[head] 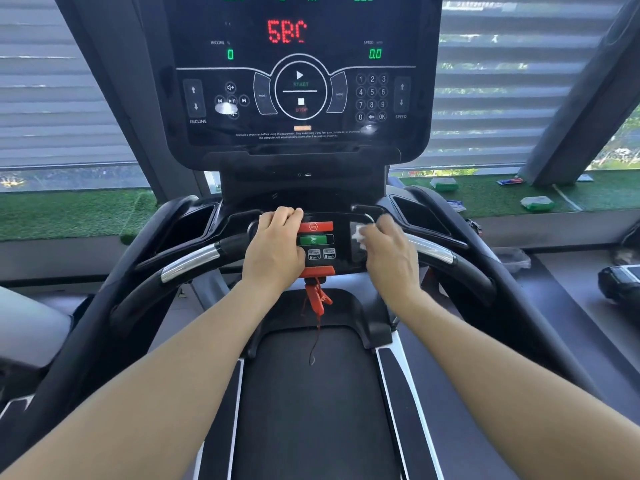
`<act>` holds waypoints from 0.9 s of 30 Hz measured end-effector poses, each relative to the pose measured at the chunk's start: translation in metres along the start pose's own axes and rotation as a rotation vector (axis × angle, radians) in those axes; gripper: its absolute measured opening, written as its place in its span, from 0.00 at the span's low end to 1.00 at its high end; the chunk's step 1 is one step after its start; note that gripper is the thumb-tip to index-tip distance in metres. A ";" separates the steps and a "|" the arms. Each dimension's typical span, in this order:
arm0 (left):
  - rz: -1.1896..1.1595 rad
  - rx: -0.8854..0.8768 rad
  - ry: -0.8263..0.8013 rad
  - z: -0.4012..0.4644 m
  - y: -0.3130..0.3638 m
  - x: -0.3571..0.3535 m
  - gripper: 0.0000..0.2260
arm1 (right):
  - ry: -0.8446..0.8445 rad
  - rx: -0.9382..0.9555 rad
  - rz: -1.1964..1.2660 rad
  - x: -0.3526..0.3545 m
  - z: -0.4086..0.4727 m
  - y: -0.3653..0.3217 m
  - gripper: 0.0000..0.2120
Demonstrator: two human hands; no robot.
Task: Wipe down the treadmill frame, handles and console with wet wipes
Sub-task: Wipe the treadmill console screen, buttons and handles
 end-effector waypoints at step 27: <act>-0.010 0.168 -0.080 -0.043 -0.047 0.010 0.35 | -0.242 0.256 -0.037 -0.013 -0.031 -0.029 0.25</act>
Point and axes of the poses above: each hand's wrist, its own z-axis towards the middle knuckle, its own x-axis out of the back of the hand, y = z × x, the point moved 5 cm from there along z, towards the middle knuckle, and after that the axes turned 2 degrees about -y, right-handed, at the moved point
